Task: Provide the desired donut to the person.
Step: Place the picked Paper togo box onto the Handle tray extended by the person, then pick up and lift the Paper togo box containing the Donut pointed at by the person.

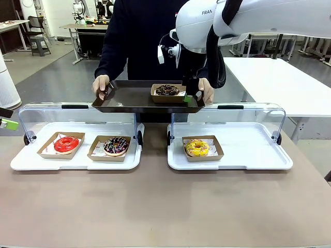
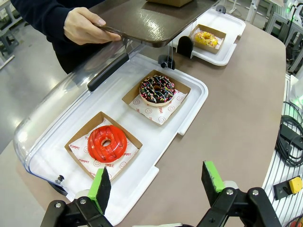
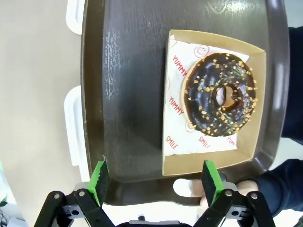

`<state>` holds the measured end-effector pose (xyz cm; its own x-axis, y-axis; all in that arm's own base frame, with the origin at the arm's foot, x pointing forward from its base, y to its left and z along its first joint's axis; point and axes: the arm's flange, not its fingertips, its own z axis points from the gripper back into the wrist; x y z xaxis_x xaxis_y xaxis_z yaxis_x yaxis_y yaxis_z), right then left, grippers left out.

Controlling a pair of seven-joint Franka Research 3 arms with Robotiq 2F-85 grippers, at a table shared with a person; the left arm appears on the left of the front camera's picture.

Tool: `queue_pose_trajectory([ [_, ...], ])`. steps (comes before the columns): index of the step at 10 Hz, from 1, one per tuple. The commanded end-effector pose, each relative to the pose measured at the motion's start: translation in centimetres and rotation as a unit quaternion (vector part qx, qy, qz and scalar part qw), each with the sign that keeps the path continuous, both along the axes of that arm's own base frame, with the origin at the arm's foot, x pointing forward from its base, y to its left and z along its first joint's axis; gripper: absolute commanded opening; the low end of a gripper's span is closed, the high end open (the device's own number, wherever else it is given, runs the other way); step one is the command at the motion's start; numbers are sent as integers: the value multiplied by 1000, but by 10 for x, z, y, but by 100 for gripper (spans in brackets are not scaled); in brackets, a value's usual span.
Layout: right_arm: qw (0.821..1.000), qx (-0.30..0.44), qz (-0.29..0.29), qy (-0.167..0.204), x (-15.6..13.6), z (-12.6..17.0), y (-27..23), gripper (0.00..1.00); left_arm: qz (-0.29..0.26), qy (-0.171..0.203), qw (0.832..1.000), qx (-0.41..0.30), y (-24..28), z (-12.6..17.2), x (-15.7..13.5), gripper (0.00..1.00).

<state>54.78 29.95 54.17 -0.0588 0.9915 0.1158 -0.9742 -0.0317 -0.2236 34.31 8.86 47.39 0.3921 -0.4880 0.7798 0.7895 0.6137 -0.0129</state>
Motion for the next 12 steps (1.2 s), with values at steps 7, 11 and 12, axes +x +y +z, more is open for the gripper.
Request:
queue_pose_trajectory([
  [7, 1000, 3, -3, -5, 1, 0, 0, 100, -6, -8, 1000, -4, 3, -2, 0, 100],
  [11, 1000, 3, -3, -5, 1, 0, 0, 100, -6, -8, 1000, -4, 3, -2, 0, 100],
  [12, 1000, 0, 0, -1, 0, 1, 0, 100, -6, -8, 1000, -4, 3, -2, 0, 100],
])
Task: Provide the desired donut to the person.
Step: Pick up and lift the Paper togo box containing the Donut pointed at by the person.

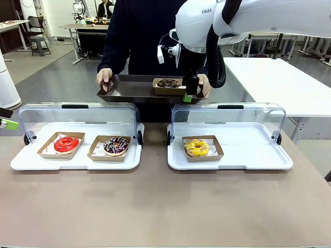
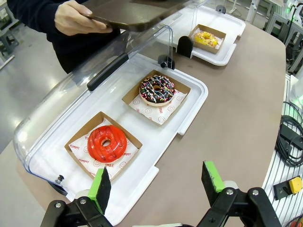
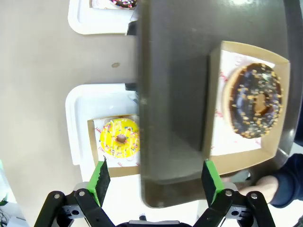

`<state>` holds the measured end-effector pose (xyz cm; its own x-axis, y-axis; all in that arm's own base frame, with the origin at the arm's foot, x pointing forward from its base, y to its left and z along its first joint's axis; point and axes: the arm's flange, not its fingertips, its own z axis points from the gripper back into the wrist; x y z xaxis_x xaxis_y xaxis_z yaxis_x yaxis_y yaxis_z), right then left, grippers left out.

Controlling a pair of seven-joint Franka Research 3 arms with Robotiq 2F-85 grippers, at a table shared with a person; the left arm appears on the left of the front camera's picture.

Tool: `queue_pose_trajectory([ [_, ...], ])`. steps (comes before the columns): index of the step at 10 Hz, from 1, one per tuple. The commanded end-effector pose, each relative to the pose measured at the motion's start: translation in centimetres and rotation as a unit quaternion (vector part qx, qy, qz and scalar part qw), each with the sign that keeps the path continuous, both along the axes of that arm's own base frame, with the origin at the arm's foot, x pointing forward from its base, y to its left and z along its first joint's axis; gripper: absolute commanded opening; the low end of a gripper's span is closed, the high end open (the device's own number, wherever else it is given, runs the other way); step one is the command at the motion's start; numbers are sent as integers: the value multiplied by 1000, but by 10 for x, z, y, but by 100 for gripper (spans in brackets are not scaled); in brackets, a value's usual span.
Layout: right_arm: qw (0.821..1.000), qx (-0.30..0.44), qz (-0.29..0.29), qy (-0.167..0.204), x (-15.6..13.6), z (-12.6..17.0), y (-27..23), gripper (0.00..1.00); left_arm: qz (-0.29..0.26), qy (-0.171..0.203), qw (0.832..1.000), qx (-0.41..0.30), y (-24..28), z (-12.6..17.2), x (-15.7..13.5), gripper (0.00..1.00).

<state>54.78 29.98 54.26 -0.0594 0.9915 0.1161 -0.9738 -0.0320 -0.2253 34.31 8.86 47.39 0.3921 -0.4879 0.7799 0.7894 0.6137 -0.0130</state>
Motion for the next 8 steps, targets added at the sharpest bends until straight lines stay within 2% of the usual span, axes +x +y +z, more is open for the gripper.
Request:
queue_pose_trajectory([
  [1, 999, 38, -3, -17, -24, 27, -40, 100, -6, -8, 1000, -4, 3, -2, 0, 100],
  [2, 997, 75, 6, -8, -45, 38, -81, 100, -6, -8, 1000, -4, 3, -2, 0, 100],
  [4, 989, 147, 9, -7, -80, 34, -148, 100, -6, -8, 1000, -4, 3, -2, 0, 100],
  [6, 983, 174, -23, -49, -114, 7, -194, 100, -6, -8, 1000, -4, 3, -2, 0, 100],
  [8, 972, 221, -40, -69, -128, -18, -233, 100, -6, -8, 1000, -4, 3, -2, 0, 100],
])
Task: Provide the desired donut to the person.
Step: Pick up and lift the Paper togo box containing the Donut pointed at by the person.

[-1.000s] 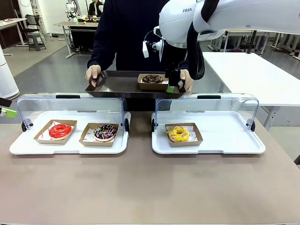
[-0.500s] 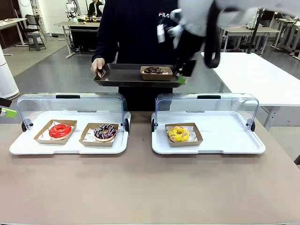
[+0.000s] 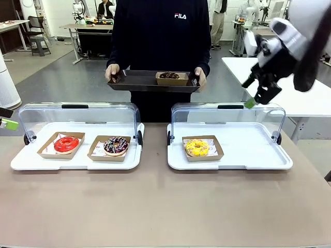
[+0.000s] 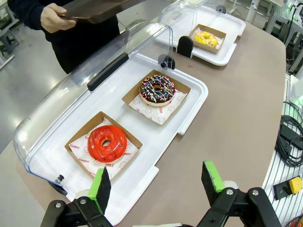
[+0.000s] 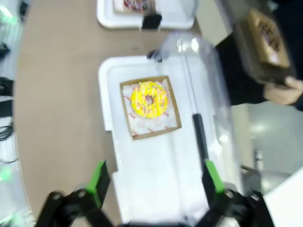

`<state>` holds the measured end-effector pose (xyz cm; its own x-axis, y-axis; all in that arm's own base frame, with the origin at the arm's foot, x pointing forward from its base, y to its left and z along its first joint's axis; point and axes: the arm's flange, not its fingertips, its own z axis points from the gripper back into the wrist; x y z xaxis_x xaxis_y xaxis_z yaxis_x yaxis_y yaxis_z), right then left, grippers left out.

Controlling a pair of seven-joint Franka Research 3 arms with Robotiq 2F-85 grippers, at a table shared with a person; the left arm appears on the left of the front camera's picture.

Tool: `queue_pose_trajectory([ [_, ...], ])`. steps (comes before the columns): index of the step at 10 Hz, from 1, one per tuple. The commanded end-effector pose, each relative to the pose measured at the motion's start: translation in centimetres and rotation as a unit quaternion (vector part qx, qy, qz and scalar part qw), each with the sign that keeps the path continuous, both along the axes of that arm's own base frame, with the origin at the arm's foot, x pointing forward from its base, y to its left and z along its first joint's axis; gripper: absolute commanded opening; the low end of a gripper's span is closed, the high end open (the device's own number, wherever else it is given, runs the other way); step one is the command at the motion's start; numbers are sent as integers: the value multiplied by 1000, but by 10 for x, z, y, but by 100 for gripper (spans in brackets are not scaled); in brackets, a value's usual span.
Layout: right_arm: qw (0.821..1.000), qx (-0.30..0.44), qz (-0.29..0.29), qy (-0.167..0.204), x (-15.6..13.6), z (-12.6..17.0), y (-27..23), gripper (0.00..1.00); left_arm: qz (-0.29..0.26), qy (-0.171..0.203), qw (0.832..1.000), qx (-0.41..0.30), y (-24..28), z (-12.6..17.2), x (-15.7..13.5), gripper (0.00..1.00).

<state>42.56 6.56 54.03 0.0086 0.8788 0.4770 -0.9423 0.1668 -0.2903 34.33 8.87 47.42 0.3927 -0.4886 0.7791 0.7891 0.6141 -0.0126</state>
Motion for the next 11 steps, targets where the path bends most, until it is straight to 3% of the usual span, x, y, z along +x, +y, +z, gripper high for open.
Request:
queue_pose_trajectory([
  [1, 998, 63, -1, -14, -7, -27, -17, 100, -6, -8, 1000, -5, 3, -2, 0, 100],
  [6, 991, 133, -7, -10, -23, -43, -90, 100, -6, -8, 1000, -5, 3, -2, 0, 100],
  [11, 978, 209, 15, -12, -21, -59, -120, 100, -6, -8, 1000, -5, 3, -2, 0, 100],
])
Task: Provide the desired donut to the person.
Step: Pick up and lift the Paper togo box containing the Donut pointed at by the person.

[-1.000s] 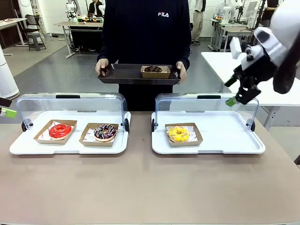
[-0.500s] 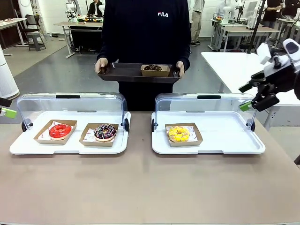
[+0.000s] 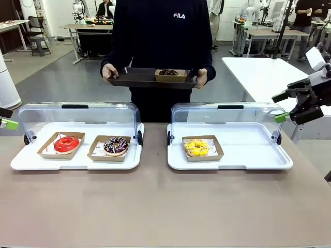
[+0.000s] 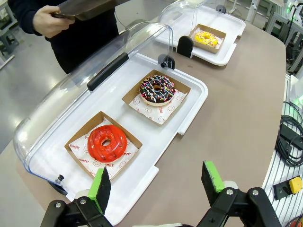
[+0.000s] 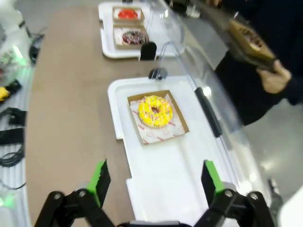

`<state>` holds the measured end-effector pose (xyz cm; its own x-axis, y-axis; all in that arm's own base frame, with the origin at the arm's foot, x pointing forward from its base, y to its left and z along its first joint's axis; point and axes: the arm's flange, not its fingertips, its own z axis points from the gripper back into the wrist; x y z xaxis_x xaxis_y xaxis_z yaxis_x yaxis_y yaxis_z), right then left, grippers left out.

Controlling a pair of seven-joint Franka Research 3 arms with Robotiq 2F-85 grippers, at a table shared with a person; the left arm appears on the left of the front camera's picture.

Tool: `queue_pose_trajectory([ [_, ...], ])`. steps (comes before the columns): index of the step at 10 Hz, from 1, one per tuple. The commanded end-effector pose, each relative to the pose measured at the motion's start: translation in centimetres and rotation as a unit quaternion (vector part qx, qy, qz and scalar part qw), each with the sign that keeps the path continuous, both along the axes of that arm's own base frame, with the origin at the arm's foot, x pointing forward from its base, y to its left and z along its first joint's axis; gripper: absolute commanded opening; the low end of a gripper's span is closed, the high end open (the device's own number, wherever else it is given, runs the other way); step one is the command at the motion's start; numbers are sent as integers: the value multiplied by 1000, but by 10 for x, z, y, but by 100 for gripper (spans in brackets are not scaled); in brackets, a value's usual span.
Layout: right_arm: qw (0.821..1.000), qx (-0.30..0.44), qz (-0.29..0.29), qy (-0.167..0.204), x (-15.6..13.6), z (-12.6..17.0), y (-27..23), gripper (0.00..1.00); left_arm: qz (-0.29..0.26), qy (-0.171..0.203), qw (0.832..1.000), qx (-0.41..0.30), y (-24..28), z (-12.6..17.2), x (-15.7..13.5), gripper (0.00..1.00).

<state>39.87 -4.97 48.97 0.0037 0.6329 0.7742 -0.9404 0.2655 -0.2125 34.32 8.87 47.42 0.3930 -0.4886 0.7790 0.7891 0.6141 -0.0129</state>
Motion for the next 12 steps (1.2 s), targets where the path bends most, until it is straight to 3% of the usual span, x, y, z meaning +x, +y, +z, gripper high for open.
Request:
queue_pose_trajectory([
  [1, 999, 33, 13, -11, 8, -10, -8, 100, -6, -9, 1000, -5, 3, -2, 0, 100],
  [12, 1000, 28, 4, 1, 4, -11, -8, 100, -6, -9, 1000, -5, 3, -2, 0, 100],
])
